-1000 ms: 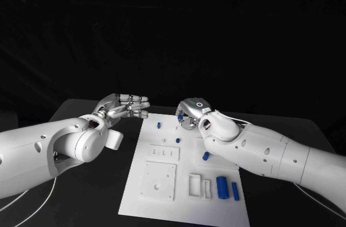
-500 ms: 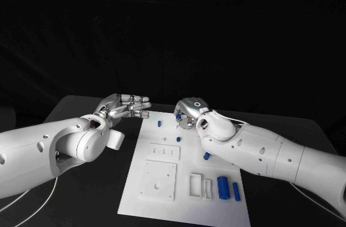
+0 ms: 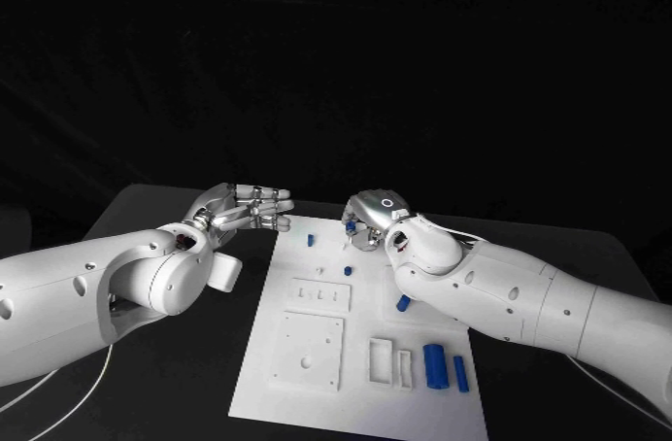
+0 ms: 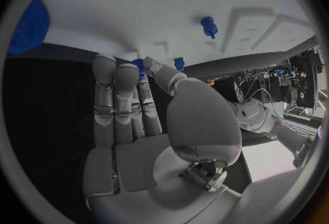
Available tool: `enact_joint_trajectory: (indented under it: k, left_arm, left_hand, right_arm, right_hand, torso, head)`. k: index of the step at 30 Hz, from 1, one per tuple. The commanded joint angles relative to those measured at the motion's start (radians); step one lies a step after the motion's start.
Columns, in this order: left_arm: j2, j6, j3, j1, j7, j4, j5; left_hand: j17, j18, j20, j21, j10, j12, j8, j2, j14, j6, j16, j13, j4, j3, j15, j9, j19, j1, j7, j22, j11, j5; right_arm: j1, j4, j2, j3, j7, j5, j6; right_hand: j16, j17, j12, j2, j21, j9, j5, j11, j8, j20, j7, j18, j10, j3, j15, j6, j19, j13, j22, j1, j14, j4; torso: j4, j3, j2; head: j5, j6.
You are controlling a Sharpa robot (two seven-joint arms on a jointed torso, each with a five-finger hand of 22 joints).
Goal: Assemble the parts on the task board
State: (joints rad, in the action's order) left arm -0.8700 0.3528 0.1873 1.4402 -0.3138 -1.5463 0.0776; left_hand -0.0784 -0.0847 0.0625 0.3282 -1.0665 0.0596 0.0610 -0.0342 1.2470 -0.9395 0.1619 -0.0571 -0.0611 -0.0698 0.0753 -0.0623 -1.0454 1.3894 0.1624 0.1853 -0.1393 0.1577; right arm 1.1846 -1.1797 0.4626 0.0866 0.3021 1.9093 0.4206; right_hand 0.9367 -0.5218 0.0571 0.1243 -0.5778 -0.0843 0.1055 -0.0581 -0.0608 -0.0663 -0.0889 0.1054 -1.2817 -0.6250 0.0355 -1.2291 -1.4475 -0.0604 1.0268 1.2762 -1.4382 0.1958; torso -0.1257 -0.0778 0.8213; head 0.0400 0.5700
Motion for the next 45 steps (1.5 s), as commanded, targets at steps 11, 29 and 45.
enact_joint_trajectory:
  k: [11,29,45]
  left_arm:
    - [0.001,-0.015,-0.001,0.002,-0.005,0.003,0.004]
    - [0.005,-0.016,-0.001,0.002,-0.004,0.009,0.004]
    - [0.005,-0.015,-0.001,0.002,-0.003,0.015,0.004]
  left_hand:
    - [0.0,0.004,0.002,0.001,0.008,0.0,0.0,0.01,0.003,0.008,0.003,-0.002,-0.001,0.002,0.006,0.0,-0.001,0.002,0.001,-0.001,0.002,-0.005]
    - [0.0,0.004,0.002,0.004,0.01,0.0,0.0,0.011,0.002,0.011,0.003,-0.002,-0.006,0.004,0.006,0.001,-0.001,0.002,0.002,-0.004,0.001,-0.006]
    - [0.001,0.003,0.003,0.005,0.012,0.0,0.0,0.011,0.002,0.014,0.003,-0.001,-0.007,0.004,0.007,0.001,0.0,0.002,0.002,-0.005,0.001,-0.006]
  right_arm:
    - [-0.002,-0.009,0.004,-0.002,-0.004,0.012,-0.042]
    - [-0.003,0.013,-0.008,-0.005,-0.014,0.006,-0.056]
    - [-0.003,0.0,0.012,-0.006,-0.021,-0.024,-0.007]
  right_hand:
    - [0.005,0.002,0.001,0.004,0.017,-0.001,0.006,0.019,-0.003,-0.001,0.0,0.011,-0.022,0.014,0.008,-0.004,-0.011,-0.001,0.011,0.006,0.0,-0.002]
    - [0.0,0.005,0.001,0.005,0.049,0.003,0.005,0.015,-0.003,0.001,-0.002,0.012,-0.009,0.022,0.005,0.005,-0.016,-0.001,0.021,0.002,0.0,-0.002]
    - [-0.042,0.039,0.001,0.083,0.171,0.022,0.024,-0.056,-0.001,0.048,-0.018,0.062,0.264,0.102,-0.04,0.165,-0.032,0.003,-0.039,0.044,-0.001,-0.023]
  torso:
    - [-0.0021,-0.0015,0.005]
    - [-0.001,-0.0022,0.008]
    - [0.0007,-0.0015,0.008]
  head:
    - [-0.003,0.0]
    - [-0.006,-0.003]
    - [-0.006,-0.009]
